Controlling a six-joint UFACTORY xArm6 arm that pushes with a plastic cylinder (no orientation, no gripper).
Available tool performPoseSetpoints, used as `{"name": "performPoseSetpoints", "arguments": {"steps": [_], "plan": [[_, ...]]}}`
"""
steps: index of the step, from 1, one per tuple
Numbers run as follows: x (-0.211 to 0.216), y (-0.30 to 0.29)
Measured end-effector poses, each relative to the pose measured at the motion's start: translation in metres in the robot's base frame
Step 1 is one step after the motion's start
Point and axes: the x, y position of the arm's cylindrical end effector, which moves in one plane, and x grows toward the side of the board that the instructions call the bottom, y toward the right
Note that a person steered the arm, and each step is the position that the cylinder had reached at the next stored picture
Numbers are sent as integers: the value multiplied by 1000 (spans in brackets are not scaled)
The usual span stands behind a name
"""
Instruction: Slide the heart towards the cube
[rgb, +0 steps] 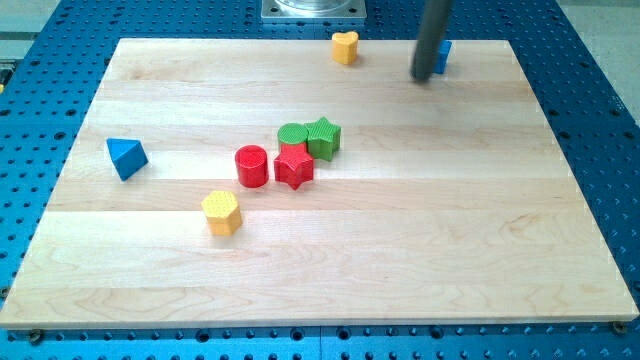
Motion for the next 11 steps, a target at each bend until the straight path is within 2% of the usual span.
{"name": "performPoseSetpoints", "arguments": {"steps": [1, 2, 3, 4, 5, 6, 8, 9, 10, 11], "plan": [[-36, 31], [-37, 47], [4, -28], [3, -133], [-53, -159], [-74, -96], [-59, 54], [-76, 26], [-76, -58], [-67, -106]]}}
